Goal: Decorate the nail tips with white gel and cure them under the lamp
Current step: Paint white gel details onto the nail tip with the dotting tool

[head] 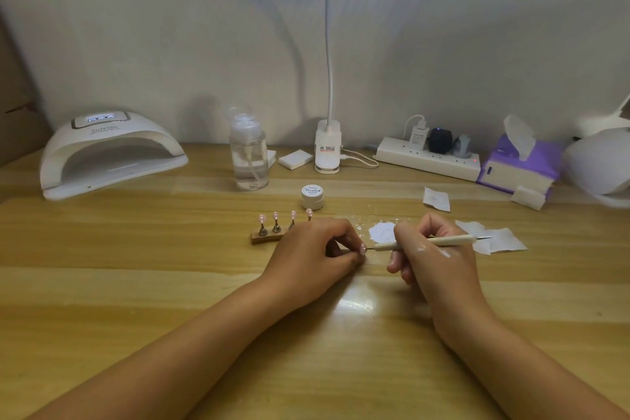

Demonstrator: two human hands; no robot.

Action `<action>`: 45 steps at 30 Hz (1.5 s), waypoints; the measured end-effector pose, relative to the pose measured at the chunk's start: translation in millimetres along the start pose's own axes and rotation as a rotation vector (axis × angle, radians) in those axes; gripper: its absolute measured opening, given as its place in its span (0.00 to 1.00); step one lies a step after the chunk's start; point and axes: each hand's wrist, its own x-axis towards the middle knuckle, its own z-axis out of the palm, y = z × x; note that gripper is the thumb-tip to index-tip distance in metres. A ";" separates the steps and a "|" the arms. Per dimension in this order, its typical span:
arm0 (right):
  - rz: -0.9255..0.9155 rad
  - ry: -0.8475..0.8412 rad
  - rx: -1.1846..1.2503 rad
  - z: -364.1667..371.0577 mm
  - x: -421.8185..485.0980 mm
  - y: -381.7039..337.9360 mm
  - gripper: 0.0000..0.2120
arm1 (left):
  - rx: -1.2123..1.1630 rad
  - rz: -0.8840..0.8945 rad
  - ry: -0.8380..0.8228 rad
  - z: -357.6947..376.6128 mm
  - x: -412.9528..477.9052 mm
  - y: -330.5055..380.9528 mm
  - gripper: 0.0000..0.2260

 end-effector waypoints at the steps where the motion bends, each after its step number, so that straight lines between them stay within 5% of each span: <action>1: -0.001 -0.002 -0.001 0.0 0.1 0.4 0.14 | 0.003 0.001 0.001 0.0 0.2 0.1 0.07; 38: -0.034 0.054 0.049 -3.5 0.0 -1.8 0.12 | -0.004 0.009 -0.010 -0.8 0.6 0.2 0.08; 45: -0.170 0.118 -0.219 -19.9 18.0 -4.8 0.08 | -0.005 0.002 -0.002 -0.3 0.2 -0.4 0.10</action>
